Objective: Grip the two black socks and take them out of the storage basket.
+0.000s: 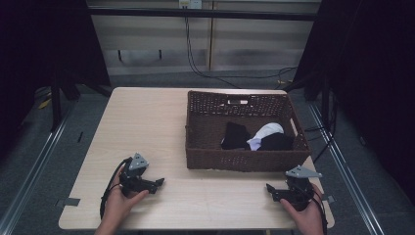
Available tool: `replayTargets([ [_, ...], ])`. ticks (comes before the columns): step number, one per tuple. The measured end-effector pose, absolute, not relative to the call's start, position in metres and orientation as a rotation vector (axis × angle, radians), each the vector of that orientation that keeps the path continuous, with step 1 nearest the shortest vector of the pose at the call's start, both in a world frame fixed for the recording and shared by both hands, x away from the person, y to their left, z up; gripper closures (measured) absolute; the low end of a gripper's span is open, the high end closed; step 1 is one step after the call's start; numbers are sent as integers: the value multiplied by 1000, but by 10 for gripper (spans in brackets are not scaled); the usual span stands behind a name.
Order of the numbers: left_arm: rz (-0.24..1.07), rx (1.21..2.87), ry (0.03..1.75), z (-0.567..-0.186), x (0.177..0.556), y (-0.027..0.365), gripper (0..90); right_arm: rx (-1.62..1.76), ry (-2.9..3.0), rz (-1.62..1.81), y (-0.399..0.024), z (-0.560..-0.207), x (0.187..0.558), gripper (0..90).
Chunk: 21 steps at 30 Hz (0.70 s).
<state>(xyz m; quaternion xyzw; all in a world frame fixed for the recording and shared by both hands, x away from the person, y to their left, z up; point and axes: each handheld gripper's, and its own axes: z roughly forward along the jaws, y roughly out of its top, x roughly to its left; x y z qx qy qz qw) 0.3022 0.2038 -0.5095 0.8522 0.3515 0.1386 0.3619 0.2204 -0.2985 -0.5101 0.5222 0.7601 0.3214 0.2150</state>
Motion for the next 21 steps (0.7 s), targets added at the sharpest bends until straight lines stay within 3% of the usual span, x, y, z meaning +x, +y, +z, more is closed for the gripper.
replayTargets([
  [21, 352, 2198, 905, -509, 302, 204, 79, 1436, 2231, 814, -295, -494, 223, 166],
])
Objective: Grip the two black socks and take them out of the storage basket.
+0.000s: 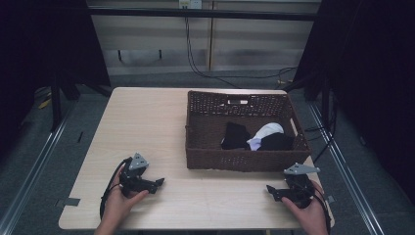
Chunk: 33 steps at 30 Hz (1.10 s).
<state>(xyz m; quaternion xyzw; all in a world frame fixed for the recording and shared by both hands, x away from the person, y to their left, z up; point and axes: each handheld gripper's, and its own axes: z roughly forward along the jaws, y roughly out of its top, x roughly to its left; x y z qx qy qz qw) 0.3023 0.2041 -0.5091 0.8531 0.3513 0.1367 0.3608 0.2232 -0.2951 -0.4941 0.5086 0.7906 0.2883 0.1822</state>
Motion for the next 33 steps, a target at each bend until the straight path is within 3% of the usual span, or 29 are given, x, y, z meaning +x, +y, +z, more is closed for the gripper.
replayTargets([
  [17, 352, 2198, 905, -509, 302, 204, 79, 1363, 2682, 473, -286, -472, 236, 234],
  [33, 352, 2198, 905, -509, 302, 204, 79, 1268, 2816, 223, -280, -439, 247, 233],
])
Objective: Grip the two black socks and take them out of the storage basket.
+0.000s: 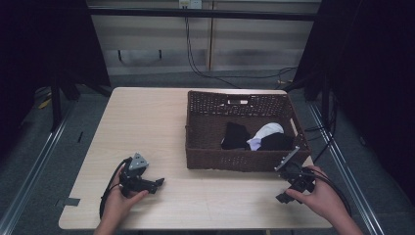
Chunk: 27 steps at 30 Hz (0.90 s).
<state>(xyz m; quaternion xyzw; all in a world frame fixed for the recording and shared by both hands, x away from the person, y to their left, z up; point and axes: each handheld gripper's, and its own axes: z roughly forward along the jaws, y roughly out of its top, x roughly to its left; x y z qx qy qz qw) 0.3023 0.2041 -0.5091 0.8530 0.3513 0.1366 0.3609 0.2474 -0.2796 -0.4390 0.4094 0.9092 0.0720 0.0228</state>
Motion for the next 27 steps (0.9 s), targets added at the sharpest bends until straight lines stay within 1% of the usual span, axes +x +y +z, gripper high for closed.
replayTargets([
  [9, 352, 2199, 906, -509, 302, 204, 79, 1205, 2849, 162, -275, -414, 252, 236],
  [15, 352, 2199, 905, -509, 302, 204, 79, 1185, 2860, 159, -270, -386, 261, 239],
  [22, 352, 2198, 905, -509, 302, 204, 79, 1167, 2860, 171, -267, -351, 277, 236],
  [27, 352, 2198, 906, -509, 302, 204, 79, 1164, 2847, 168, -267, -338, 288, 236],
])
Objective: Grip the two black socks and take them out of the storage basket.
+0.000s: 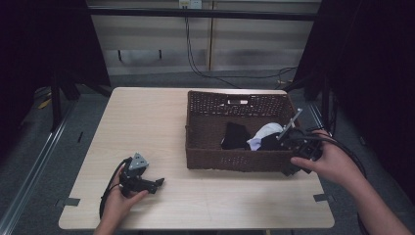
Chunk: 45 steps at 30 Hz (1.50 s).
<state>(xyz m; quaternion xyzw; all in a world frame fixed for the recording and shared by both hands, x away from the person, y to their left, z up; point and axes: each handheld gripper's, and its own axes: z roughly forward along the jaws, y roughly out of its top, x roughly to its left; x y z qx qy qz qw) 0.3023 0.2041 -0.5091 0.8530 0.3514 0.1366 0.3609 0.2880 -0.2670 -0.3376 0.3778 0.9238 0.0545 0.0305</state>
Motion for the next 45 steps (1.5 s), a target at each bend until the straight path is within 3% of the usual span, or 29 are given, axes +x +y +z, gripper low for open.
replayTargets([
  [18, 351, 2189, 912, -509, 302, 204, 79, 1282, 2750, 188, -274, -328, 360, 242],
  [32, 351, 2189, 912, -509, 302, 204, 79, 1412, 2701, 195, -278, -369, 403, 245],
  [45, 351, 2189, 912, -509, 302, 204, 79, 1475, 2689, 155, -282, -403, 422, 233],
])
